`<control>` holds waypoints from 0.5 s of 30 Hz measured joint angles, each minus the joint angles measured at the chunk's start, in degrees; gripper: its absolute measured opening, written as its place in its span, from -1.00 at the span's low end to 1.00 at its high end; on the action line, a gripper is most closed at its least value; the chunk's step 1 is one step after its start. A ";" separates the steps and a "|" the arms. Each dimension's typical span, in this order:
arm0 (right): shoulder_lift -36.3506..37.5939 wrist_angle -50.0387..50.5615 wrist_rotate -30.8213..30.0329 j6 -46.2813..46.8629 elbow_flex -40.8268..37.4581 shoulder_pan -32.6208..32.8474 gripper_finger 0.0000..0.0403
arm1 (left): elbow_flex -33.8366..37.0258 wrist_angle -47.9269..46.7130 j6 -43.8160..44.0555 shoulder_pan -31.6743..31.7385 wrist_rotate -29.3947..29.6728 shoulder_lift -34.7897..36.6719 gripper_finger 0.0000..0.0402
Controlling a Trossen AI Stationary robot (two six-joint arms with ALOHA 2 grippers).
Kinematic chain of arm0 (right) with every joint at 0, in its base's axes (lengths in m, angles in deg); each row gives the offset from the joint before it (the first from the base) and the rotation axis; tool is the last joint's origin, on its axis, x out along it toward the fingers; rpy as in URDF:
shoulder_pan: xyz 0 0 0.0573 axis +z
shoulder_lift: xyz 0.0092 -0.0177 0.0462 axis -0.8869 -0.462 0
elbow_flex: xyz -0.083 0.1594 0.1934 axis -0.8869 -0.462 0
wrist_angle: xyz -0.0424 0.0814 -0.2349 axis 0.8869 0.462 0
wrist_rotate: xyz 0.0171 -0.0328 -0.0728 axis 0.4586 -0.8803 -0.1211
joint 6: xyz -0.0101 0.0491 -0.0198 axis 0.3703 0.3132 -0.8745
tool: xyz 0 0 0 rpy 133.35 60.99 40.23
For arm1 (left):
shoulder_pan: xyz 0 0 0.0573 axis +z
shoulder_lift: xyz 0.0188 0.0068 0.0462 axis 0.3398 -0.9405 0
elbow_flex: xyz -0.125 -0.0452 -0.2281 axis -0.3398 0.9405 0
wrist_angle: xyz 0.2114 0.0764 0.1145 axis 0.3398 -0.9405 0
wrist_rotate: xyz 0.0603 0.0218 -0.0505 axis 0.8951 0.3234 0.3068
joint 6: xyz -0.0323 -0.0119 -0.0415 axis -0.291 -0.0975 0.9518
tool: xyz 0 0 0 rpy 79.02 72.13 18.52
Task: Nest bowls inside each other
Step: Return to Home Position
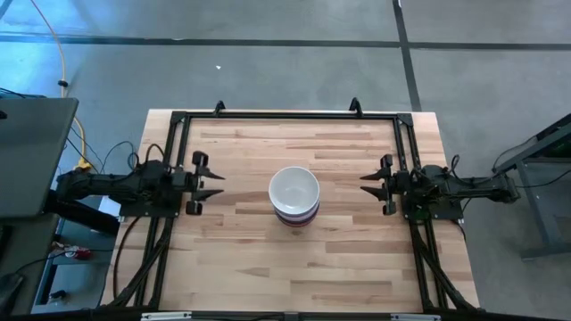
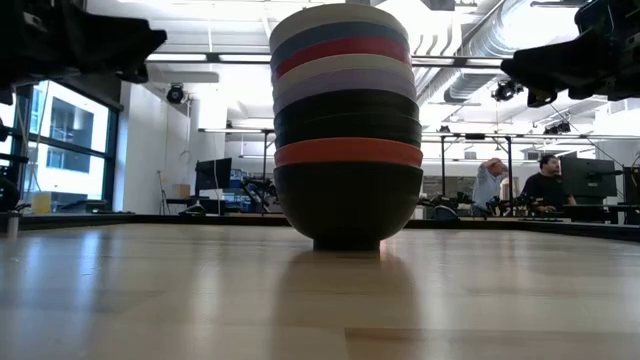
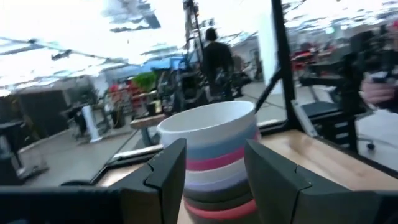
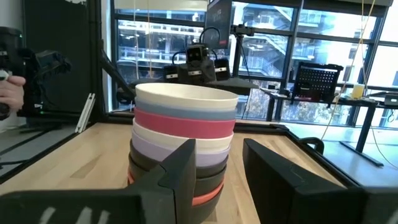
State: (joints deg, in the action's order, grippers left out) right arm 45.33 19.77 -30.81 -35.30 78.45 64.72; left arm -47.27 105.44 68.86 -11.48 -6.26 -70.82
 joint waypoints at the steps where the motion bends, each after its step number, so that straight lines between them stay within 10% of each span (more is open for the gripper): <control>1: 0.00 0.06 0.00 0.00 0.00 0.00 -0.38 | -0.01 -0.09 -0.45 0.00 -0.93 0.38 -0.26; 15: -0.02 1.55 0.00 1.01 0.00 0.00 -0.38 | 0.04 -8.82 -0.63 0.00 -4.94 10.79 -0.26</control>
State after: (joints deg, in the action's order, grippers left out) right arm 45.30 21.32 -30.80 -34.30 78.45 64.72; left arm -47.22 96.62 68.23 -11.48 -11.20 -60.03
